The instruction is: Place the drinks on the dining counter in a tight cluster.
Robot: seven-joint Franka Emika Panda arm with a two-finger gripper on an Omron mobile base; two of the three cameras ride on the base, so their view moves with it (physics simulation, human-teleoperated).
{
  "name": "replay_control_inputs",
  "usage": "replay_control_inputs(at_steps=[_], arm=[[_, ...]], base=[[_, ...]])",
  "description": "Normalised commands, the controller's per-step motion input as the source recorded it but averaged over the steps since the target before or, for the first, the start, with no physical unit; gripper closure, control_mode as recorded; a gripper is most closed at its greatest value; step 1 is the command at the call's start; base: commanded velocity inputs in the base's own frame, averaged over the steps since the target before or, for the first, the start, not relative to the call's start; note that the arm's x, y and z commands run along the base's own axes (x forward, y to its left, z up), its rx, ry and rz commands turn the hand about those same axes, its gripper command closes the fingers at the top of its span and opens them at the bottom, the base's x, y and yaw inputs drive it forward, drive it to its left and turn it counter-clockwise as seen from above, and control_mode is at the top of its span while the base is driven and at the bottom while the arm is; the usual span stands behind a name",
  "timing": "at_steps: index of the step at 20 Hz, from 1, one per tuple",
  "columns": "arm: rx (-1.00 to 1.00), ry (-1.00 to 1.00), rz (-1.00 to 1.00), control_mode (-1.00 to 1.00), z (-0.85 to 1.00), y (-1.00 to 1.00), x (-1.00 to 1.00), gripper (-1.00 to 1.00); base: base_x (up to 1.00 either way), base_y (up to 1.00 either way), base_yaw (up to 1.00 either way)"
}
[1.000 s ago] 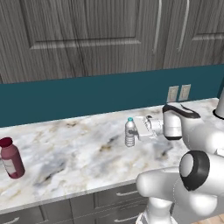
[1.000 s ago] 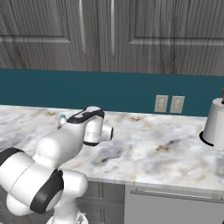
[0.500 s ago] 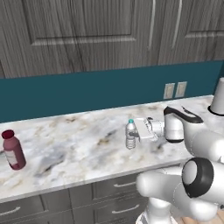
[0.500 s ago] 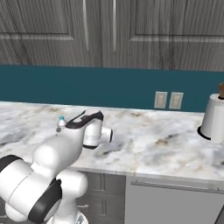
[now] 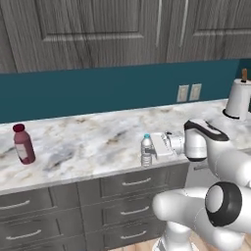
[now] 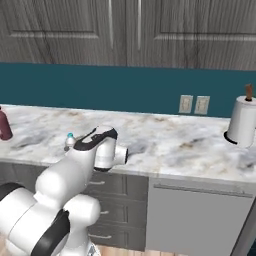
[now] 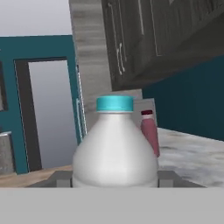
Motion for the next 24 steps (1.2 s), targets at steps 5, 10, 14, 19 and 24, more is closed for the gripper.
replay_control_inputs(at_steps=[5, 10, 14, 19, 24], arm=[[0.00, 0.00, 0.00, 1.00, 0.00, 0.00, 0.00, 1.00], [0.00, 0.00, 0.00, 1.00, 0.00, 0.00, 0.00, 1.00], [0.00, 0.00, 0.00, 1.00, 0.00, 0.00, 0.00, 1.00], [0.00, 0.00, 0.00, 1.00, 0.00, 0.00, 0.00, 1.00], [0.00, 0.00, 0.00, 1.00, 0.00, 0.00, 0.00, 1.00]], base=[[-0.31, 0.16, 0.63], [-0.12, 0.06, 0.91], [-0.02, 0.00, 0.91], [-0.01, 0.00, 0.93], [0.00, 0.00, 0.91]])
